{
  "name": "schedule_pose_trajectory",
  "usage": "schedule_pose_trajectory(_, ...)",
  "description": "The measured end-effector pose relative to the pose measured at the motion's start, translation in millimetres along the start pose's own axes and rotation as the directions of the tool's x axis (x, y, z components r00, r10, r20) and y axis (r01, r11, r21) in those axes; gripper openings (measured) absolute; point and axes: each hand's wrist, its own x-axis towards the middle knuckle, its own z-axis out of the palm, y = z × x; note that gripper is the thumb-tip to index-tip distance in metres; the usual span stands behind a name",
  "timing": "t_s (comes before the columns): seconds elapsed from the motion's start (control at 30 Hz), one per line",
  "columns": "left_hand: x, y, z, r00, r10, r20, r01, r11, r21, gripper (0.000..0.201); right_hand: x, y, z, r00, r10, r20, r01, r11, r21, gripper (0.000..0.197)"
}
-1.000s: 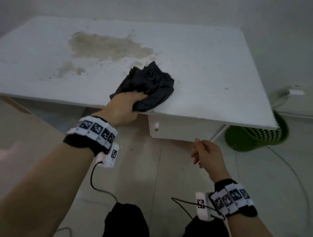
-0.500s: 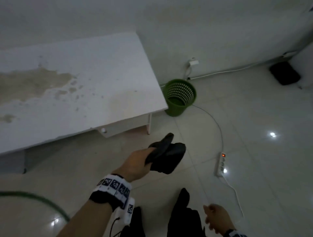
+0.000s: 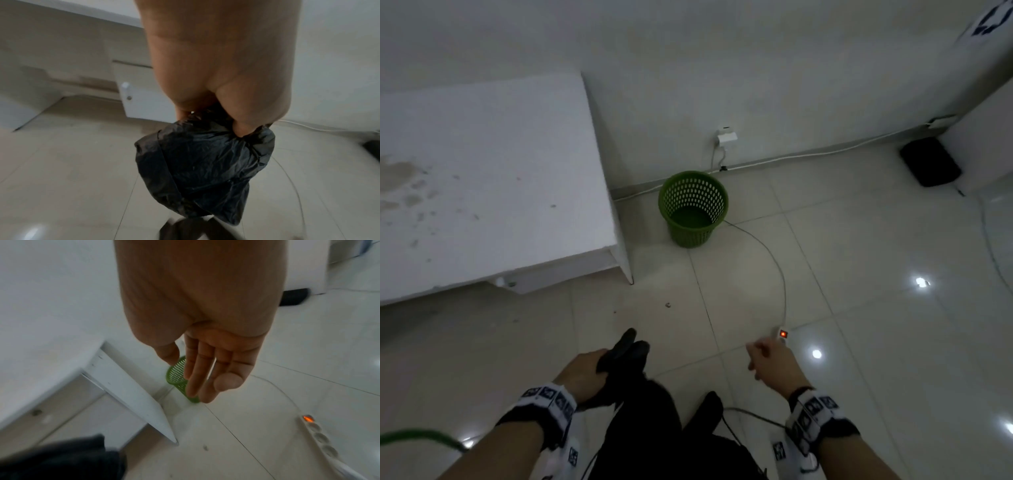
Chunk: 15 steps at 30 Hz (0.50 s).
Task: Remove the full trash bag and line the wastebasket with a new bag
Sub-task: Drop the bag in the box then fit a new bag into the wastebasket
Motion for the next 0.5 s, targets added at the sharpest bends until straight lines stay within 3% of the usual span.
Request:
schedule_pose_trajectory(0.1,10.3,6.6,10.7,0.994,-0.107,-0.02,0.107,0.994,-0.018,0.024,41.6,-40.5,-35.8,0.993,-0.117,-0.01,0.117,0.991,0.069,0.026)
schedule_pose_trajectory(0.23,44.9,41.4,2.2,0.988,-0.155,-0.022,0.151,0.981,-0.123,0.022,101.5,-59.8,-62.8,0.988,-0.143,0.066,0.139,0.988,0.07,0.028)
schedule_pose_trajectory(0.37,107.9,107.0,-35.4,0.991,-0.123,-0.048,0.106,0.957,-0.269,0.028,165.4,-42.0,-81.2,0.987,0.031,0.156,-0.029,1.0,-0.01,0.031)
schedule_pose_trajectory(0.5,182.2,192.6,-78.0,0.992,-0.062,-0.112,-0.003,0.864,-0.504,0.04,226.5,-23.8,-110.3,0.957,0.215,0.194,-0.203,0.976,-0.077,0.025)
